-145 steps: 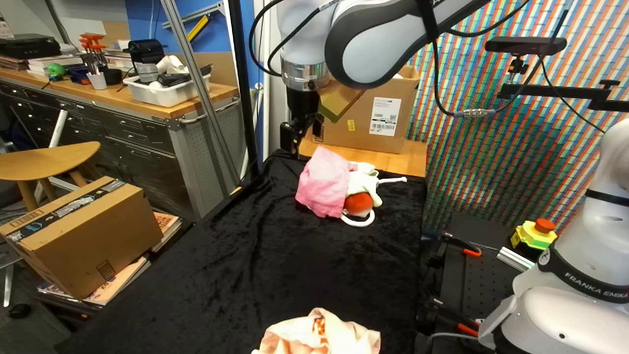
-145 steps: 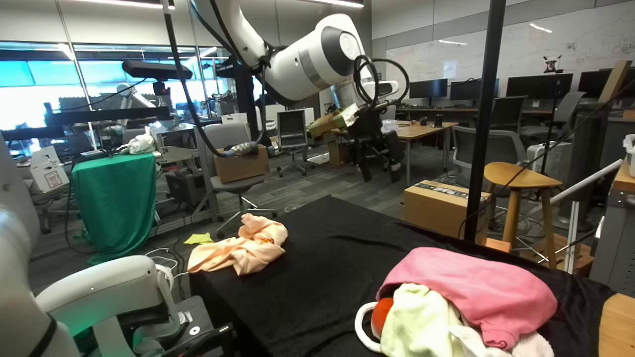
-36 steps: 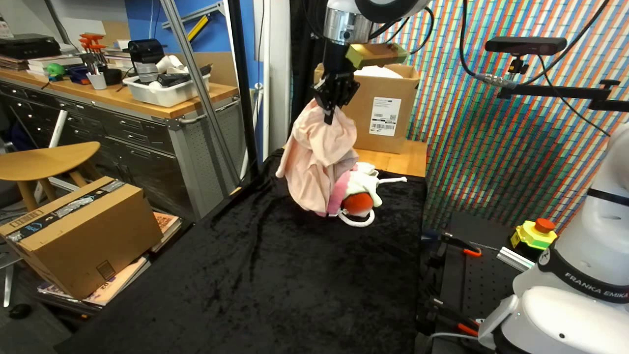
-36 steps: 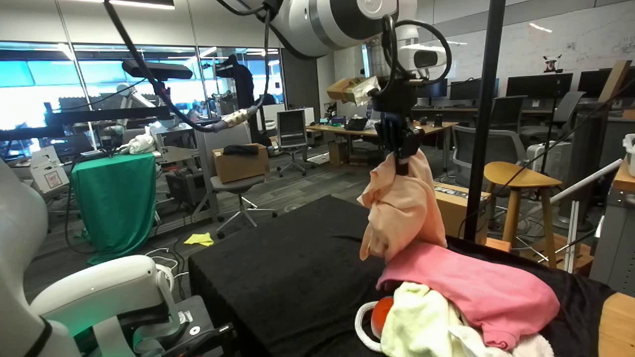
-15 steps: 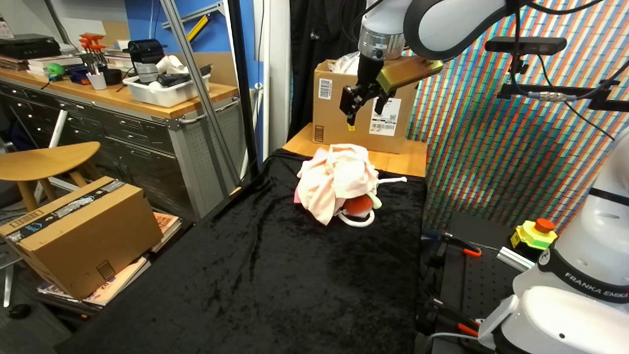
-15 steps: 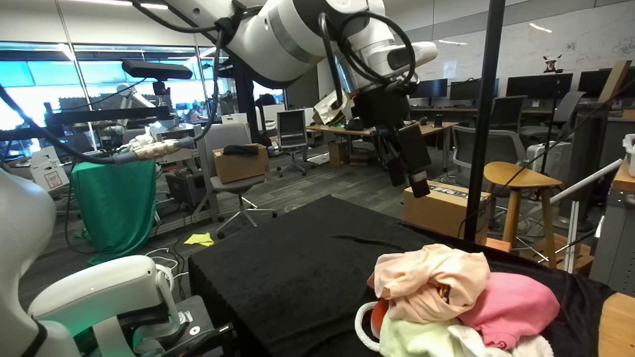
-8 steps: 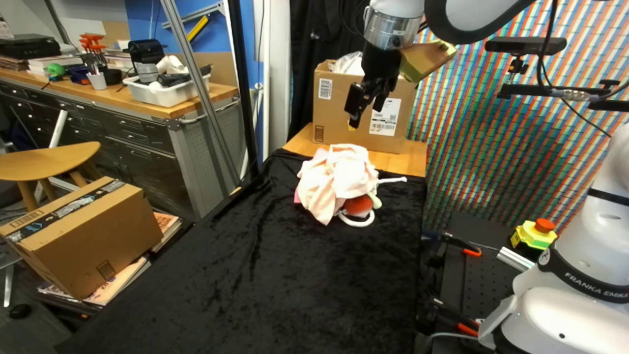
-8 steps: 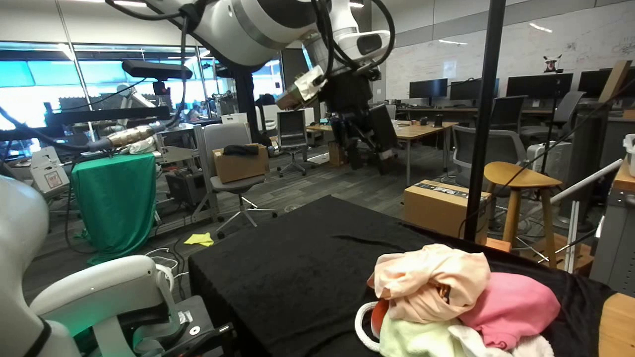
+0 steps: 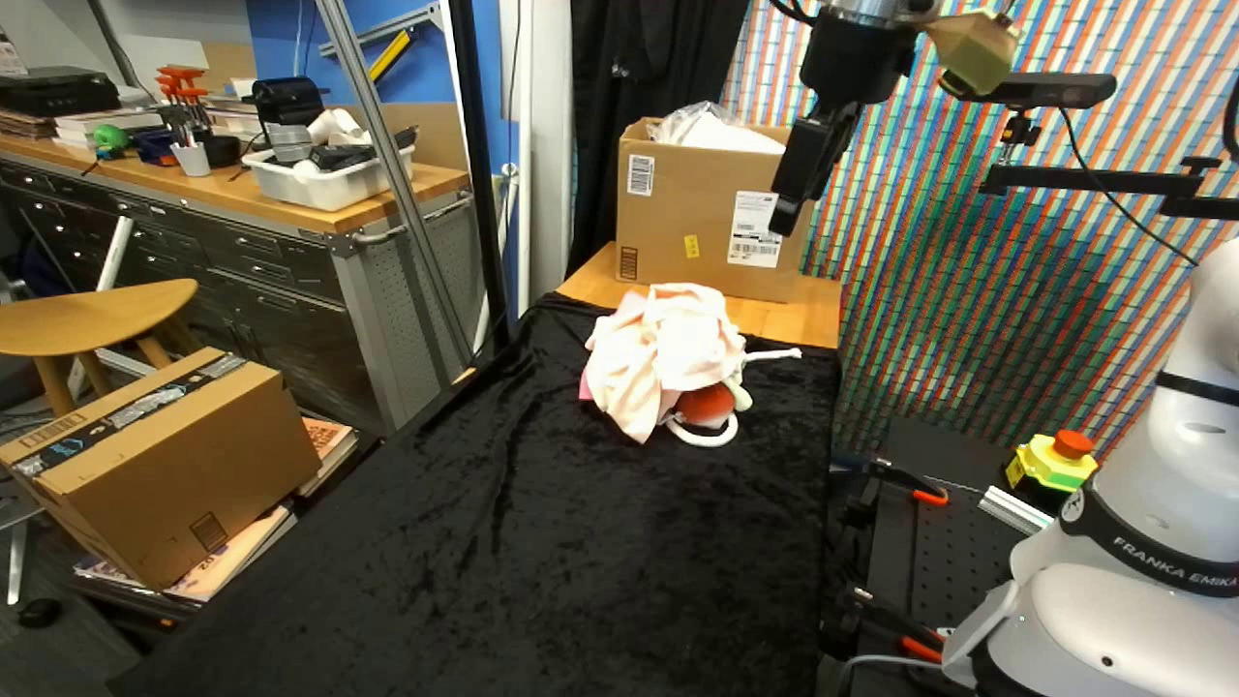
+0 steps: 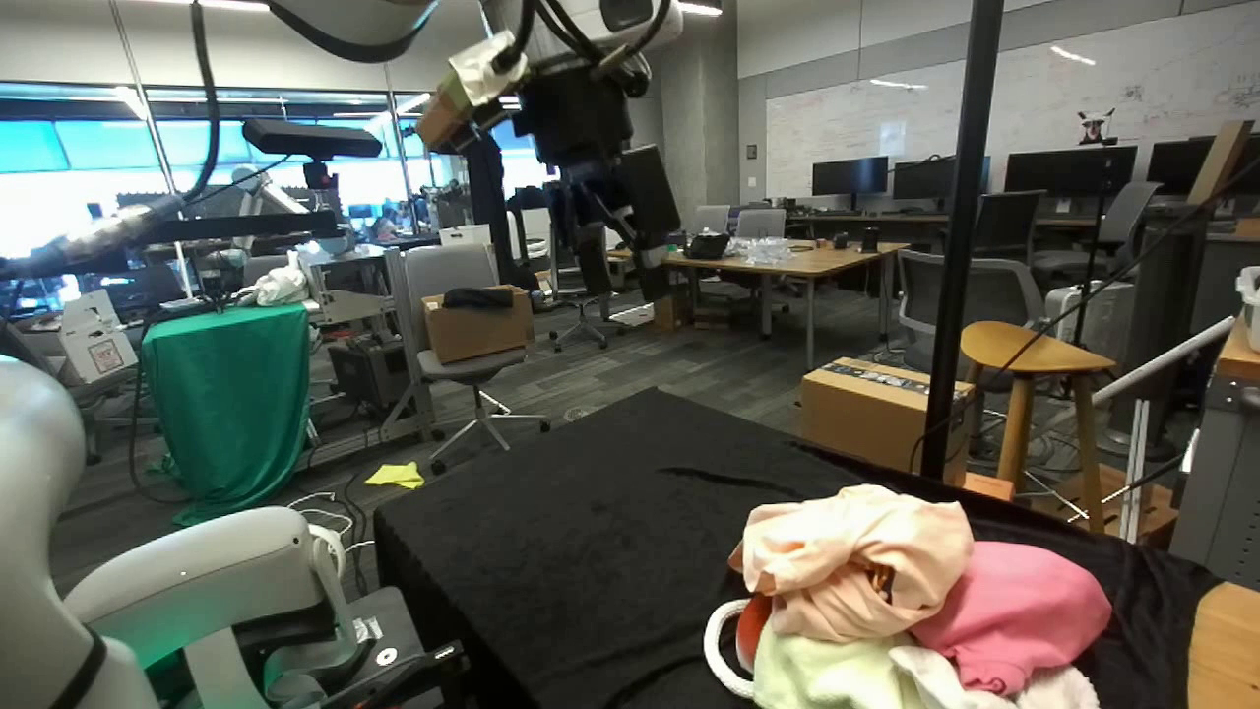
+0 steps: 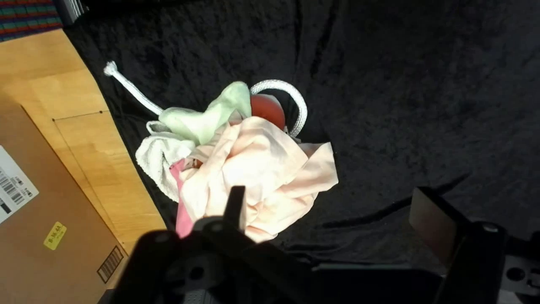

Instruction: Pile up the objects on the table.

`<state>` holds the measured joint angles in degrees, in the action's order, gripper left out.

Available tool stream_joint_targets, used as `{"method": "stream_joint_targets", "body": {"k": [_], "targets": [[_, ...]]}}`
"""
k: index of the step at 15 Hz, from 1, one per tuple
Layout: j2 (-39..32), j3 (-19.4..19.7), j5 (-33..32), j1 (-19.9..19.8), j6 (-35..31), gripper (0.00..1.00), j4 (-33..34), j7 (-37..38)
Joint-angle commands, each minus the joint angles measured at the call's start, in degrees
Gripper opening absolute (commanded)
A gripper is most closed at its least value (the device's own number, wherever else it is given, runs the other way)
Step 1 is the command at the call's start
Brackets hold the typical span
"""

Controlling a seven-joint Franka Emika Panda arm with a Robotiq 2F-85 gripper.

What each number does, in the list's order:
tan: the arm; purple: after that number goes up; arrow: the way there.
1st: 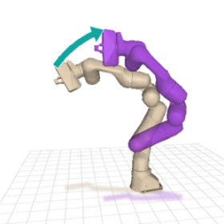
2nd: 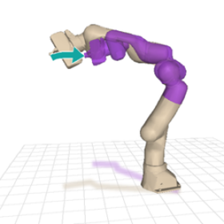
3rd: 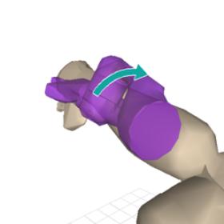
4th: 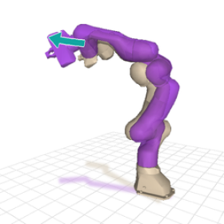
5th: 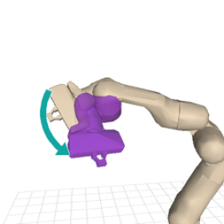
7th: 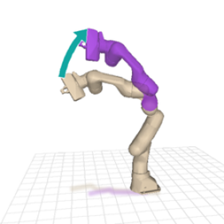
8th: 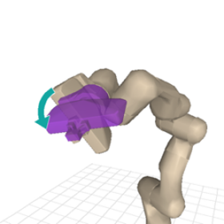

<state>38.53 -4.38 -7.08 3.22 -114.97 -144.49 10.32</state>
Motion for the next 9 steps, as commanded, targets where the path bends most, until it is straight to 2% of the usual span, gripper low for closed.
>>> {"method": "stream_joint_targets", "body": {"k": [1,6,9], "targets": [[7.07,0.92,1.97,0.59,4.07,1.00,-2.78,-4.27],[9.79,2.96,4.80,0.50,9.26,1.00,-2.32,-7.97],[11.72,3.49,4.12,-0.68,4.70,1.00,-4.00,-7.59]]}}
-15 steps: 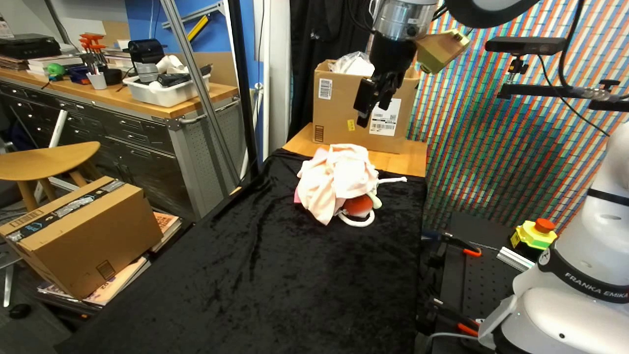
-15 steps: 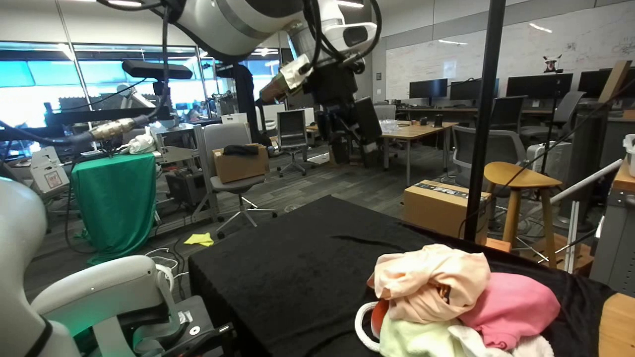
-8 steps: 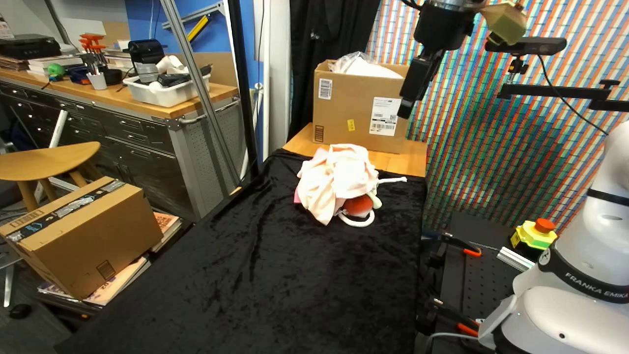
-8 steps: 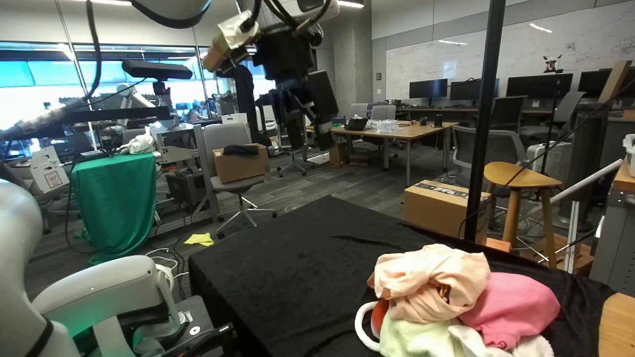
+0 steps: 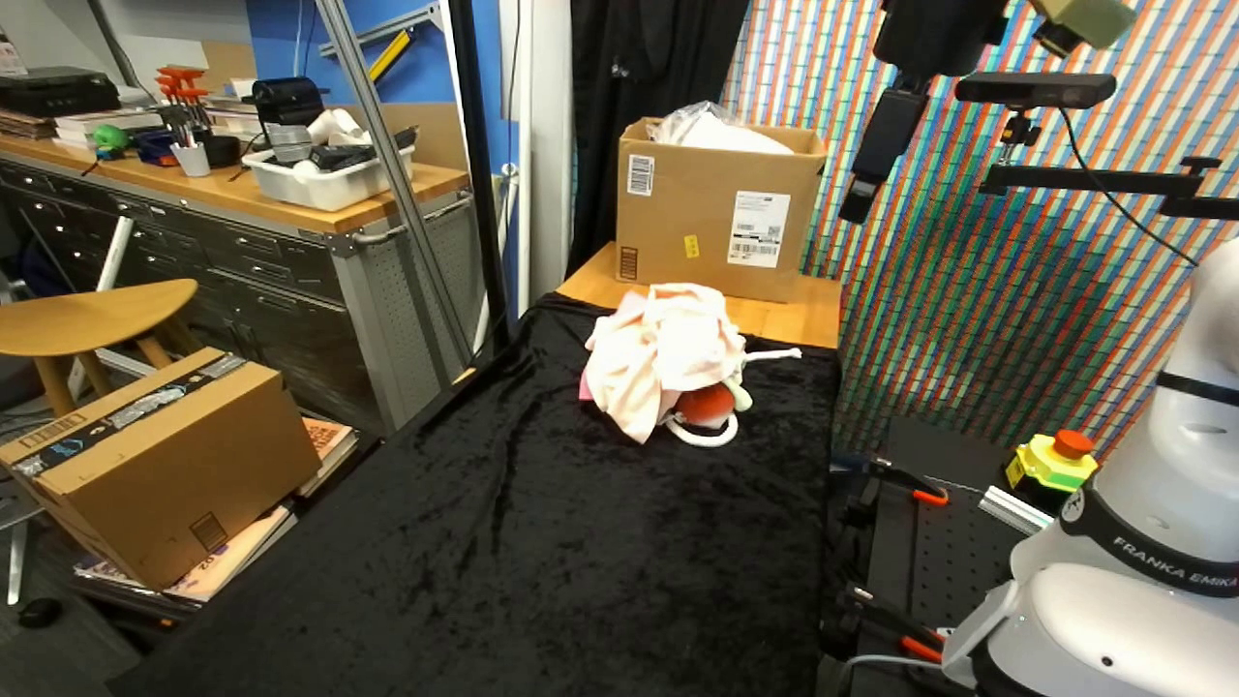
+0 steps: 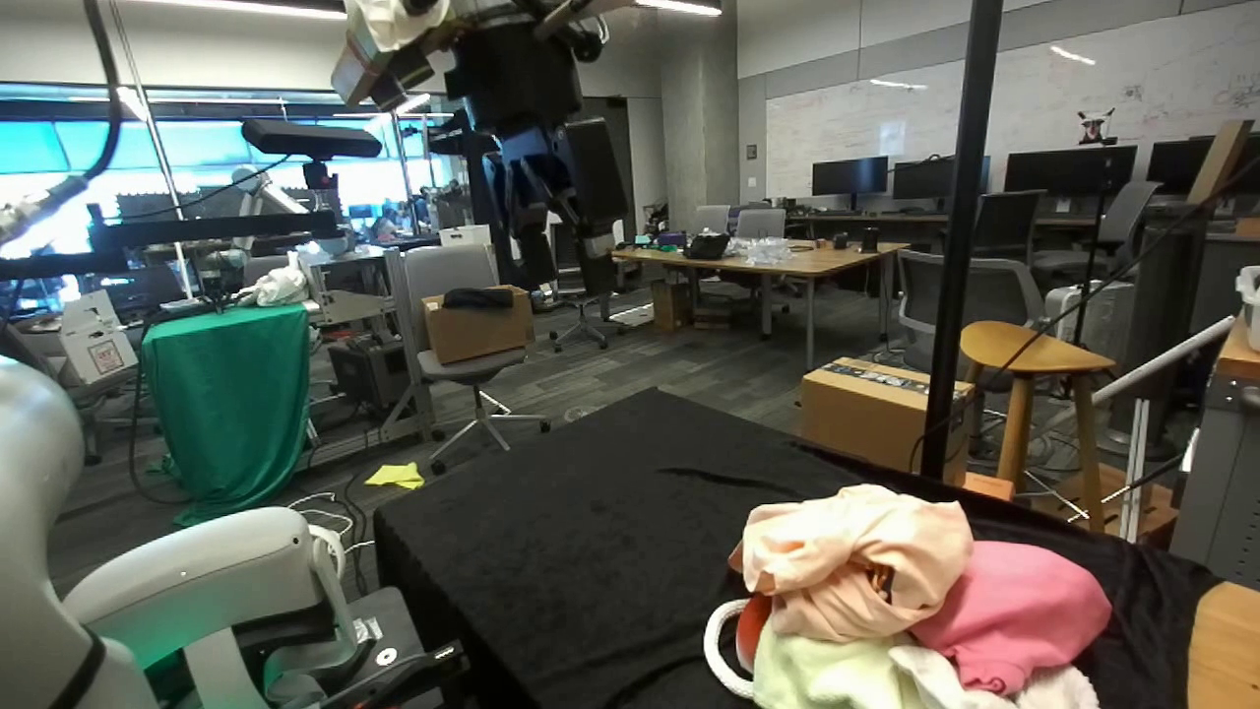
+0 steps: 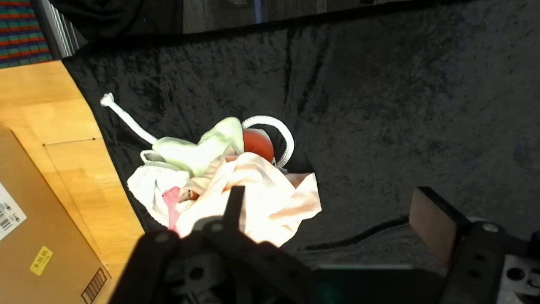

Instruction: Pile up the objects on the table.

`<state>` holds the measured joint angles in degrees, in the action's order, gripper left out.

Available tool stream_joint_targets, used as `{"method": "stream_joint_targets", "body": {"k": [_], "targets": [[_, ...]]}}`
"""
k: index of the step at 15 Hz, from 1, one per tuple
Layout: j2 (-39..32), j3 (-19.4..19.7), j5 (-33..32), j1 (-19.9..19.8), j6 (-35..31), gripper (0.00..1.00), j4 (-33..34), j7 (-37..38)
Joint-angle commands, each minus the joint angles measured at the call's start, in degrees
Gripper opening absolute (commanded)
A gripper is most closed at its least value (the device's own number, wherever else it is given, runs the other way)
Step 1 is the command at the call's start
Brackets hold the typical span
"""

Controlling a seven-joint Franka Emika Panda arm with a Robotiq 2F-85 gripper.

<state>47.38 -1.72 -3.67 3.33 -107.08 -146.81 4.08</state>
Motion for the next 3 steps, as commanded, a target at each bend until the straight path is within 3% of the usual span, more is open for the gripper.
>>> {"method": "stream_joint_targets", "body": {"k": [1,3], "targets": [[0.33,-0.24,0.51,-0.84,-0.52,1.00,0.00,-0.47],[1.04,0.09,0.54,-1.04,-1.40,1.00,-0.49,-0.57]]}}
